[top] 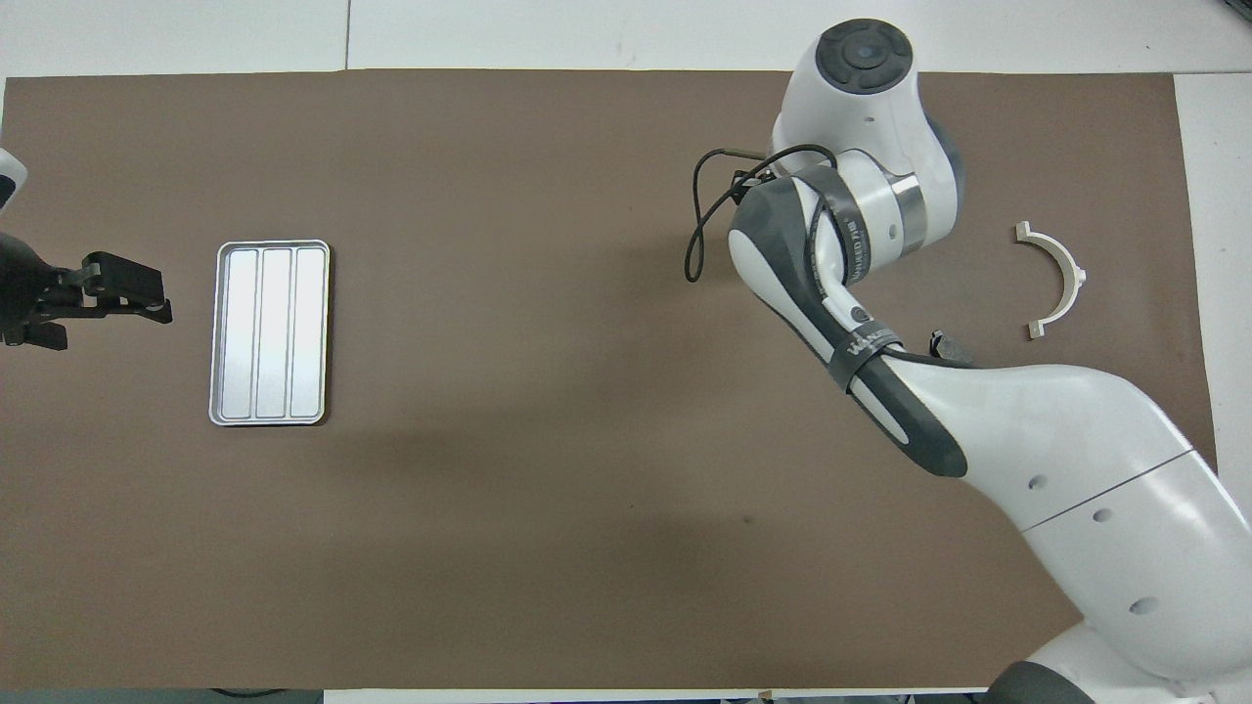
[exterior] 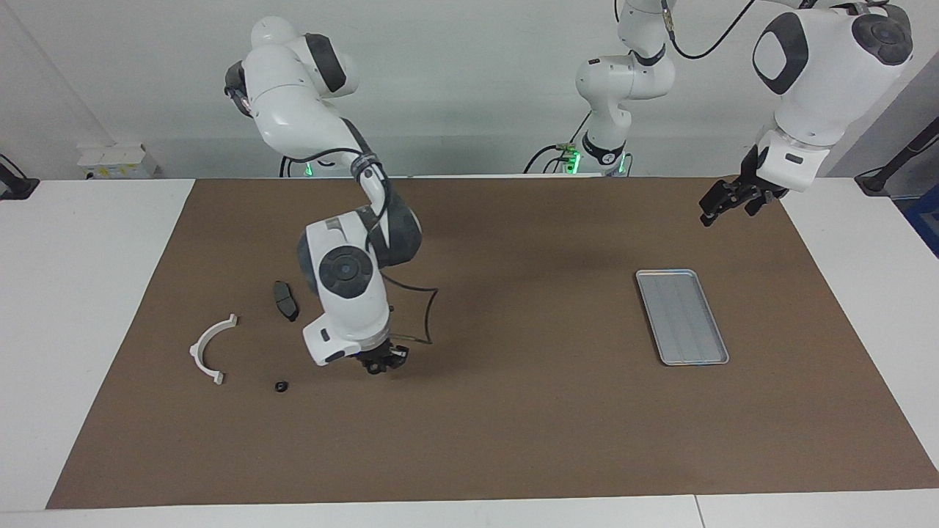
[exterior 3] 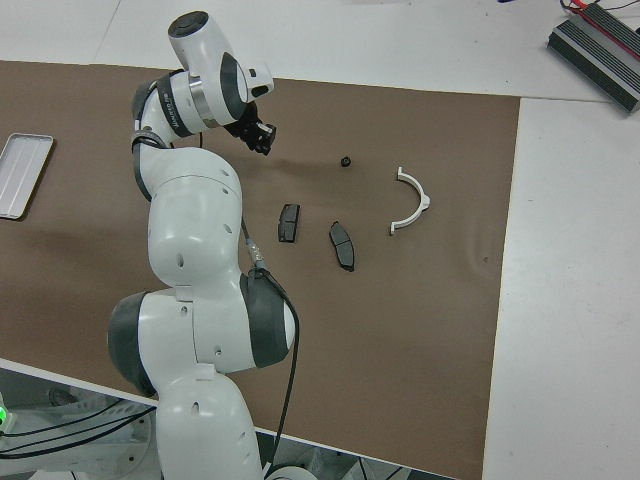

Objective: Pick bearing gear from pile to tray
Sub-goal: 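Carry the black part toward the table center with the right gripper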

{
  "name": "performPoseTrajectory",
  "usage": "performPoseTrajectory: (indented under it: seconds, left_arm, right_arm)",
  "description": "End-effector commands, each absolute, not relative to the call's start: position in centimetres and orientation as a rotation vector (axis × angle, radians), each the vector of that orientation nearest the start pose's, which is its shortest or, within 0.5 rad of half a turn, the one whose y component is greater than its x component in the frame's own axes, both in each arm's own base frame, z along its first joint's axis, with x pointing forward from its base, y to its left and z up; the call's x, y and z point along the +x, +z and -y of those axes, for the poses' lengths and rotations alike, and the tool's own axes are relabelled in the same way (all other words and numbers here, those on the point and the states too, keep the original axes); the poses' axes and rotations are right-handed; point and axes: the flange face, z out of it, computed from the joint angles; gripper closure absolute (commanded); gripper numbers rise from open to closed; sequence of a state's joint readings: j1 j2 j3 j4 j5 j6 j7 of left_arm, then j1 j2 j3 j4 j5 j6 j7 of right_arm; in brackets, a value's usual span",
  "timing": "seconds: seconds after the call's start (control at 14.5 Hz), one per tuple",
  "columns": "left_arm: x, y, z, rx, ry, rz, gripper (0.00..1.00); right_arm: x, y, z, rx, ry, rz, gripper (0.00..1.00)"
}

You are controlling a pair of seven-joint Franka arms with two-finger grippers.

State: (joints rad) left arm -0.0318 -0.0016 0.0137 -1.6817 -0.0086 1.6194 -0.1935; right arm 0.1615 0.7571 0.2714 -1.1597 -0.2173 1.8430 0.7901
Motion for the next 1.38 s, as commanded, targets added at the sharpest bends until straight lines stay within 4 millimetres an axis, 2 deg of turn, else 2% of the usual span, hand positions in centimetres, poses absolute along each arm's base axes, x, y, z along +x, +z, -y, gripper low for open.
performPoseTrajectory:
  seconds: [0.0,0.28,0.41,0.62,0.76,1.11,1.31]
  left_arm:
    - [54.8,58.2,1.1,-3.145,0.088,0.273,0.0]
    - [54.8,58.2,1.1,-3.145,0.088,0.273,0.0]
    - [54.8,58.2,1.1,-3.145,0.088,0.273,0.0]
    - [54.8,58.2,1.1,-3.145,0.088,0.273,0.0]
    - [54.8,58.2,1.1,-3.145,0.088,0.273,0.0]
    - [54.8,58.2,1.1,-3.145,0.088,0.273,0.0]
    - [54.8,58.2,1.1,-3.145,0.088,0.273,0.0]
  right_arm:
    - [68.3,36.6,-31.4,-3.064,0.031,-0.796,1.0]
    - [64.2,36.9,-40.5,-2.952,-0.001,-1.034,1.0]
    - [62.3,35.6,-44.3,-2.893,-0.013,-1.126,1.0]
    - [60.2,32.9,-48.0,-2.86,-0.009,-1.175,1.0]
    - [59.6,31.3,-49.0,-2.861,0.002,-1.185,1.0]
    - [59.2,29.1,-49.6,-2.874,0.009,-1.177,1.0]
    - [59.4,28.6,-49.7,-2.867,0.006,-1.176,1.0]
